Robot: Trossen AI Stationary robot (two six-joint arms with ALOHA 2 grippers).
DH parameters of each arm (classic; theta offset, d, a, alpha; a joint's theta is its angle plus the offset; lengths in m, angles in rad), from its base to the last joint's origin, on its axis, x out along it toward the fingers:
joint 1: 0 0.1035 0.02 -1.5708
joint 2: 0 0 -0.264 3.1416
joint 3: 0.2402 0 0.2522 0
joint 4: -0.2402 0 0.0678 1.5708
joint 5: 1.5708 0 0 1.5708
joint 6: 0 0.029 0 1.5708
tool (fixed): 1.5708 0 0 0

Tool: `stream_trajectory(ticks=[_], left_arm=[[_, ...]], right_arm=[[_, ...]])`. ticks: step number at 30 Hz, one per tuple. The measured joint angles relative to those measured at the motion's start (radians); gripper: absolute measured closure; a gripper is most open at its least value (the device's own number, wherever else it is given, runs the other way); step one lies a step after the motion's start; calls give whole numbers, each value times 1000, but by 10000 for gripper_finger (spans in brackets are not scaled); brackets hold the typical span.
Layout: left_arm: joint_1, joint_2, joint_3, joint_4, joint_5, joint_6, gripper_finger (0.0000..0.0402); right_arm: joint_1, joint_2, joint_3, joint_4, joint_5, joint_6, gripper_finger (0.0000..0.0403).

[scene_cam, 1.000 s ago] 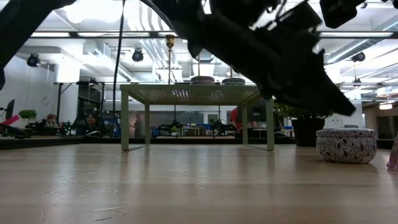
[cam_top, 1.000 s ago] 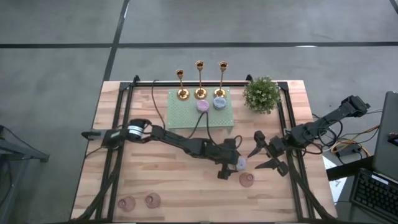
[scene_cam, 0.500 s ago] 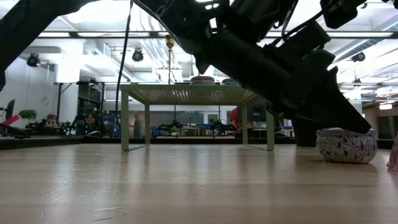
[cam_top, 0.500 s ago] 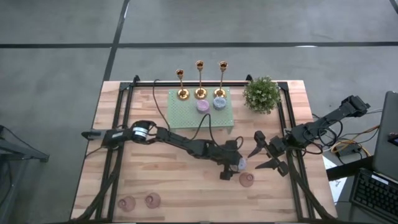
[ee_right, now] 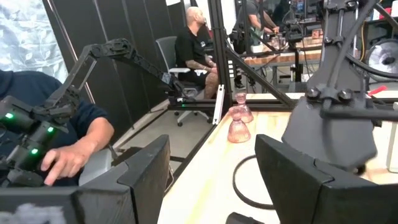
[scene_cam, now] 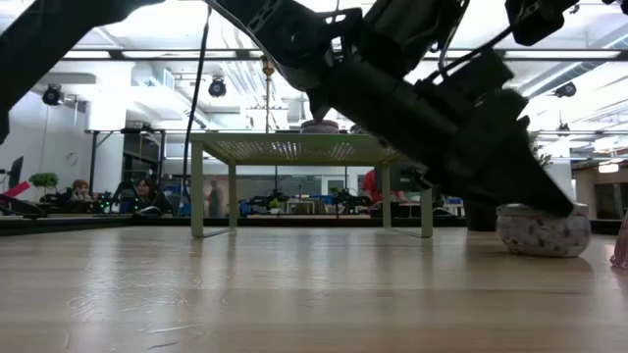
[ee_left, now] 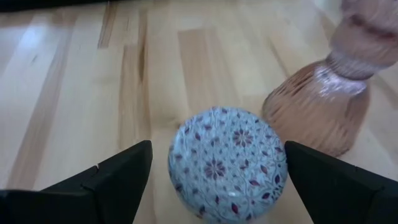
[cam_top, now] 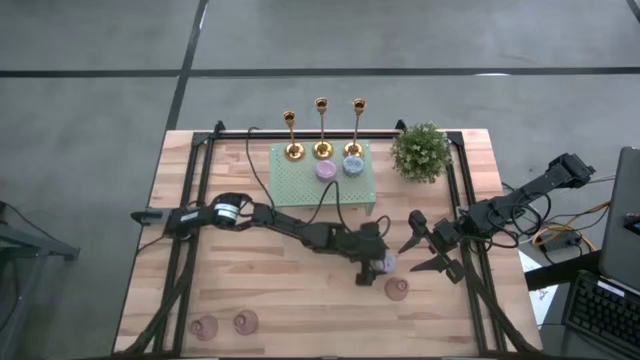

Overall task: Pick & Place candle stick holders
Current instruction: Put the red scented candle on the shelf

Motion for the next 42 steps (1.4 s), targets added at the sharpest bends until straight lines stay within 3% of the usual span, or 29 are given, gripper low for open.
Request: stream_trajectory(ticks=[42], left_arm=[[-6, 39, -35, 63, 8, -29, 37]], right_arm=[[0, 1, -1, -23, 10, 1, 175]])
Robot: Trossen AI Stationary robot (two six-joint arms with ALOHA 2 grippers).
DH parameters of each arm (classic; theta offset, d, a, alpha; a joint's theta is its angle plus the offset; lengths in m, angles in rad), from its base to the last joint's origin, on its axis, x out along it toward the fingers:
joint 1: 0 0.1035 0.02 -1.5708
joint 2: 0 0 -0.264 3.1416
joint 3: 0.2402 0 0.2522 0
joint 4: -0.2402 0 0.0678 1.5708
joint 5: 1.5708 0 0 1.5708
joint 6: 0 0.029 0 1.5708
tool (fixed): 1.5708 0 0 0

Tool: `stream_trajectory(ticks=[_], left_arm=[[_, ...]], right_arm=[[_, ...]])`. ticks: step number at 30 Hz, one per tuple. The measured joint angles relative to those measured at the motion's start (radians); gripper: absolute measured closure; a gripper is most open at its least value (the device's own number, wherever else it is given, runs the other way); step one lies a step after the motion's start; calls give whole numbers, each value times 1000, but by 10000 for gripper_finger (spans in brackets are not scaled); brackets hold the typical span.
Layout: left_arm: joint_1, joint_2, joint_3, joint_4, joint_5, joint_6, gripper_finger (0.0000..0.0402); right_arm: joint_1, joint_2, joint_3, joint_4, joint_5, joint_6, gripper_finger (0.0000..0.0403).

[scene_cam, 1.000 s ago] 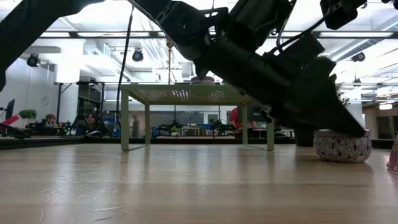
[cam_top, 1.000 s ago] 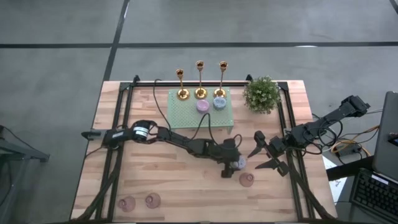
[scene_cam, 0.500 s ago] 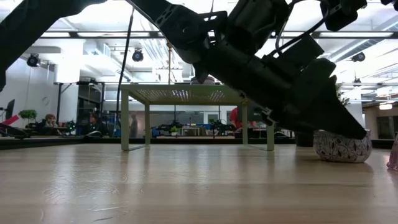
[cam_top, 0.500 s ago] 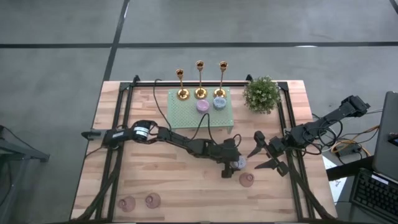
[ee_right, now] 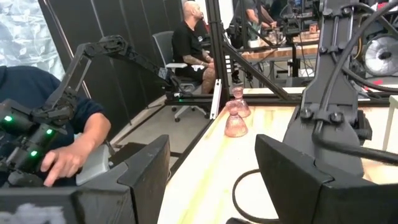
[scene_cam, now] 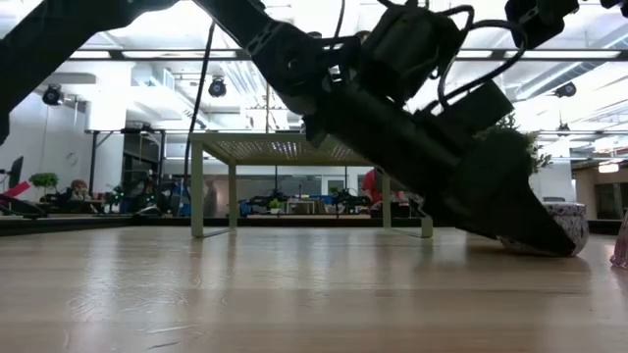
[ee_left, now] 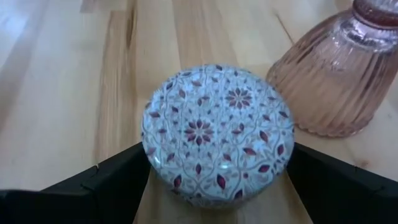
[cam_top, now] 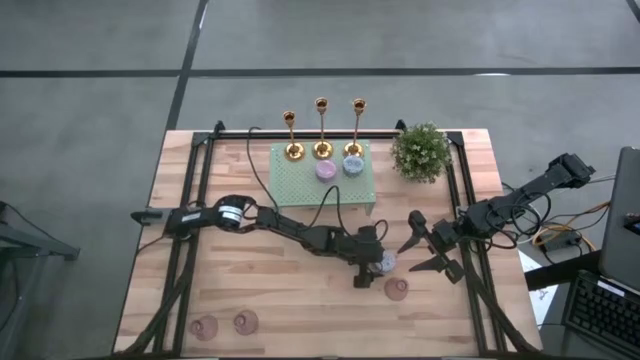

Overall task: Pick & Place candle stick holders
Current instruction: Put the red scented candle on the shelf

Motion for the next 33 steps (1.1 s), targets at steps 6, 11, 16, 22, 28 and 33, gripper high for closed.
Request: stream_trajectory(ticks=[6, 11, 16, 22, 28, 33], left_arm=[[-2, 0, 0, 14, -1, 1, 37], [-2, 0, 0, 61, -1, 1, 37], [-2, 0, 0, 68, 0, 3, 60], [-1, 0, 0, 74, 0, -10, 107], [-1, 0, 0, 73, 4, -12, 102], [-2, -13, -1, 26, 40, -15, 92]], right_arm=[[0, 0, 0, -3, 0, 0, 175], [0, 0, 0, -4, 0, 0, 175], [0, 0, 0, -4, 0, 0, 175], [0, 0, 0, -4, 0, 3, 175], [0, 0, 0, -4, 0, 3, 175], [0, 0, 0, -4, 0, 3, 175]])
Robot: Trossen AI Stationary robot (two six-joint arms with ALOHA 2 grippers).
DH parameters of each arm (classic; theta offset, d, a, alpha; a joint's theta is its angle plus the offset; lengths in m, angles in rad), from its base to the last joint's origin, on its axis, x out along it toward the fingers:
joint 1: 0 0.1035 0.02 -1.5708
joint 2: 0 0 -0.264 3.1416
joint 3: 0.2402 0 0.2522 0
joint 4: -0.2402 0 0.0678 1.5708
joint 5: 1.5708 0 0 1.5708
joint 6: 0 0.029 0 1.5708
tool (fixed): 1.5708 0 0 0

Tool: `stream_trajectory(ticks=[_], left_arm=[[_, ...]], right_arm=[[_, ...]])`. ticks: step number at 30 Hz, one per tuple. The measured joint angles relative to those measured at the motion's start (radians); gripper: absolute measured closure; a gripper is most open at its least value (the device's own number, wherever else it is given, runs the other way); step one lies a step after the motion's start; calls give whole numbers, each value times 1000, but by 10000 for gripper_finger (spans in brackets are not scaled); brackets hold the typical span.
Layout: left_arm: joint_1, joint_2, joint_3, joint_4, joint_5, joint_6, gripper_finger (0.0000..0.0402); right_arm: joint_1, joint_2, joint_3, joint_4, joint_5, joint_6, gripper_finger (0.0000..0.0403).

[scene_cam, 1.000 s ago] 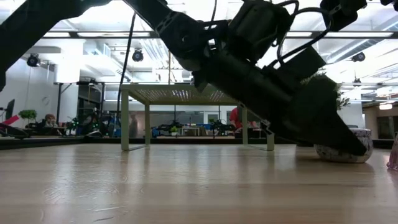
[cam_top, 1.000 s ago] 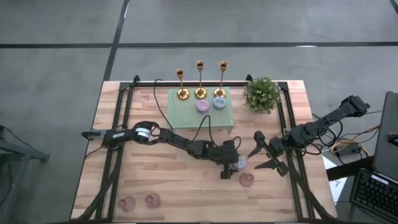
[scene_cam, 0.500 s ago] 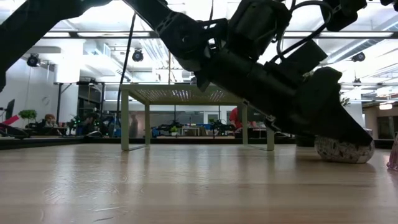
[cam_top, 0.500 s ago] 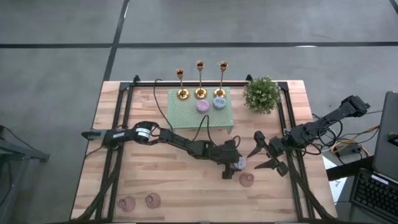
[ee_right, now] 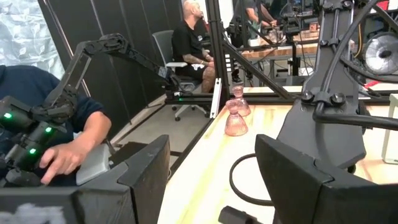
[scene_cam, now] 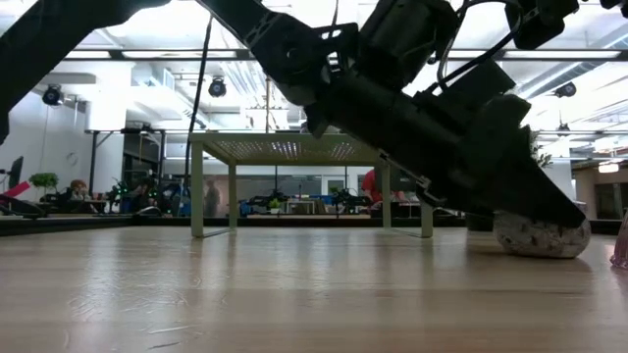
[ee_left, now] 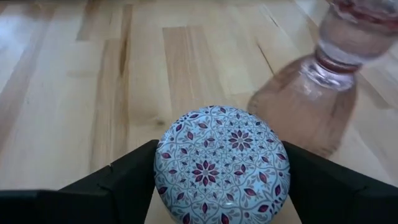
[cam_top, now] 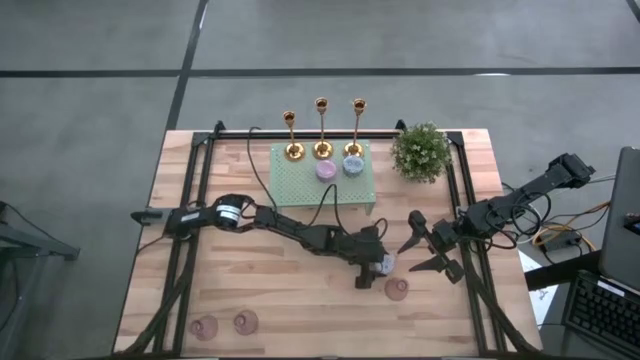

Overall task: Pick & Place candle stick holders
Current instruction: Put the red scented candle on the shelf

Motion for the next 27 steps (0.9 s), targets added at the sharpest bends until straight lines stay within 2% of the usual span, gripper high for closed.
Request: stream_trajectory(ticks=[4, 11, 19, 27], left_arm=[[0, -11, -7, -31, 8, -3, 106], [-14, -33, -10, -85, 25, 3, 98], [-28, -94, -12, -232, 40, 39, 103], [-28, -150, -13, -325, 124, 54, 98]], right_arm=[[0, 0, 0, -1, 0, 0, 175], [0, 0, 0, -5, 0, 4, 175], [0, 0, 0, -2, -1, 4, 175], [0, 0, 0, -1, -1, 4, 175]])
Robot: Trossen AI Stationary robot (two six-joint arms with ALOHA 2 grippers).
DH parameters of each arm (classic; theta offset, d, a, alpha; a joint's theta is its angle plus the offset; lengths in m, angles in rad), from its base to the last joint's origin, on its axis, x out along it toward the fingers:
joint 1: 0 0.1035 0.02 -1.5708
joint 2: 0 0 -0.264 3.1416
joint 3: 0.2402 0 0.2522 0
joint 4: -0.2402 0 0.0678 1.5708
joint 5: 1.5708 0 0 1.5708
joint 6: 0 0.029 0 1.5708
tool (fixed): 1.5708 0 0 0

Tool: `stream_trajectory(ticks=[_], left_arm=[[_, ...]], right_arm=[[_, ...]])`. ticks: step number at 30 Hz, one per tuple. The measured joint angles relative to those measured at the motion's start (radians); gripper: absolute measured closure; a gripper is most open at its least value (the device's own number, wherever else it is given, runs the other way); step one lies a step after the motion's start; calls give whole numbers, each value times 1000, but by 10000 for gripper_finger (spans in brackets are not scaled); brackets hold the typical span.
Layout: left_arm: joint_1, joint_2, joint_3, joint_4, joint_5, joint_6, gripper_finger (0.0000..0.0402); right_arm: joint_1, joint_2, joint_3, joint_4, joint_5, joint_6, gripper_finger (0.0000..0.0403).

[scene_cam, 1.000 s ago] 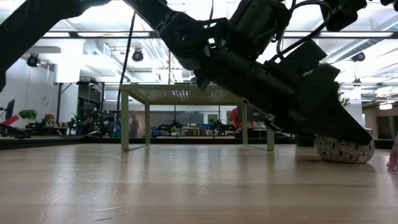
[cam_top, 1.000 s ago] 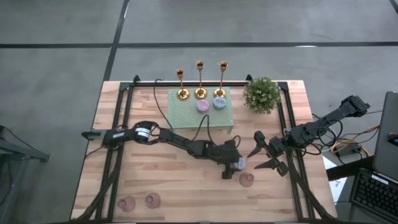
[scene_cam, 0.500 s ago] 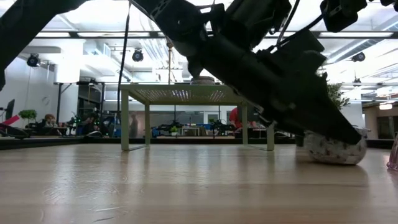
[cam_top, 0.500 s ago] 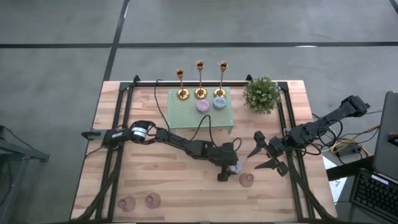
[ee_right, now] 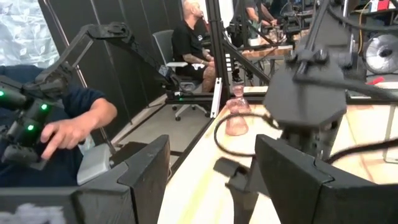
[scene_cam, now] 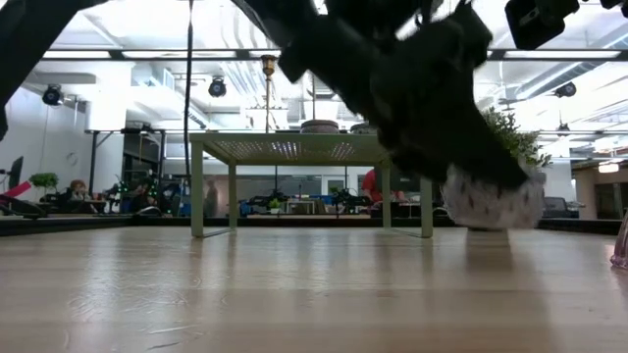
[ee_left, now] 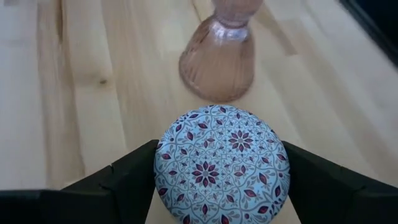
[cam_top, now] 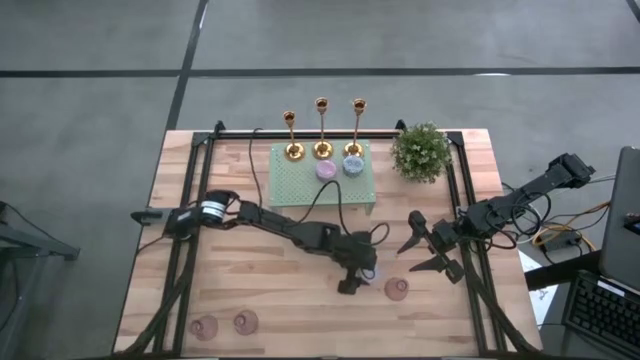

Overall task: Pick & Place candle stick holders
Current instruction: Put the red scented candle on the shelf

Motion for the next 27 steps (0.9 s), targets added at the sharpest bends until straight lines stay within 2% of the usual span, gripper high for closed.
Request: stream_trajectory(ticks=[11, 18, 27], left_arm=[[5, -172, -35, -154, -26, 60, 100], [15, -369, -134, -226, -170, 73, 100], [67, -655, -392, -222, -351, -54, 100]], right_arm=[[0, 0, 0, 1, 0, 0, 175], [0, 3, 0, 4, 0, 1, 175], [0, 8, 0, 9, 0, -2, 175]])
